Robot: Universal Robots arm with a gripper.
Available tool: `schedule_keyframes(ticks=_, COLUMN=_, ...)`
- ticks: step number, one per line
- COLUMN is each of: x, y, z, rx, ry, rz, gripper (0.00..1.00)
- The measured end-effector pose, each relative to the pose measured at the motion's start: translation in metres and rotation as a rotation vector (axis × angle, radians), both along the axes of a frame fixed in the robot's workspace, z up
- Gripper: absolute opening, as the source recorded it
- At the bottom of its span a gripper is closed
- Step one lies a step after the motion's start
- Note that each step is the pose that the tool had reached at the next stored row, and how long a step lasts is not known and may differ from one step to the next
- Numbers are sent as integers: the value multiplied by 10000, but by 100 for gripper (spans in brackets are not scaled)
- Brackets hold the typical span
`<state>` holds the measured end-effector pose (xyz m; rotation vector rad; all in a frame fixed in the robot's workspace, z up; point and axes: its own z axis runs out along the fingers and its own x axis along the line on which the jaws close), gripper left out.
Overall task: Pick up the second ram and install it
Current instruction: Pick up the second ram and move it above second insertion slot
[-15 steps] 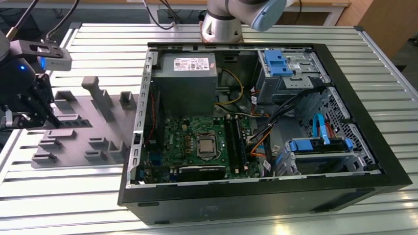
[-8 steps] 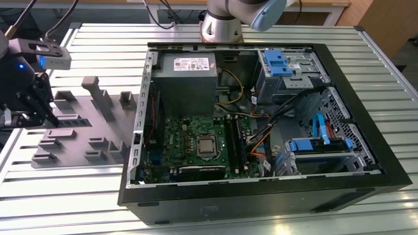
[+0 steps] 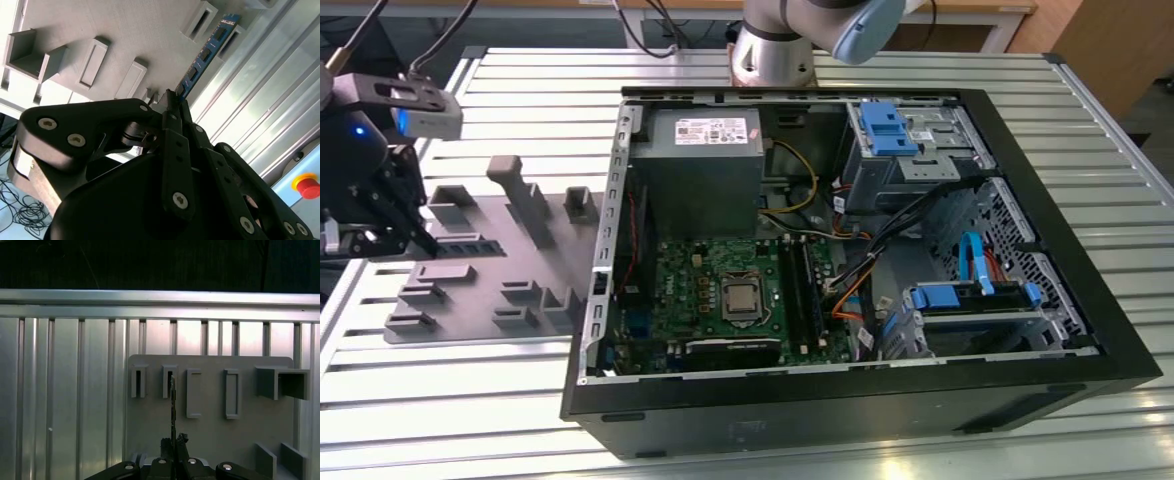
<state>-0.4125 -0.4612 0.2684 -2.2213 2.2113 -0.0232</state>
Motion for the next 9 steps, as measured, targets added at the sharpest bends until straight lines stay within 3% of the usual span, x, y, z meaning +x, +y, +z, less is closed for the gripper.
schedule_keyframes(ticks=9, x=0, y=1, z=44, rx=0, ry=0, rz=0, gripper=14)
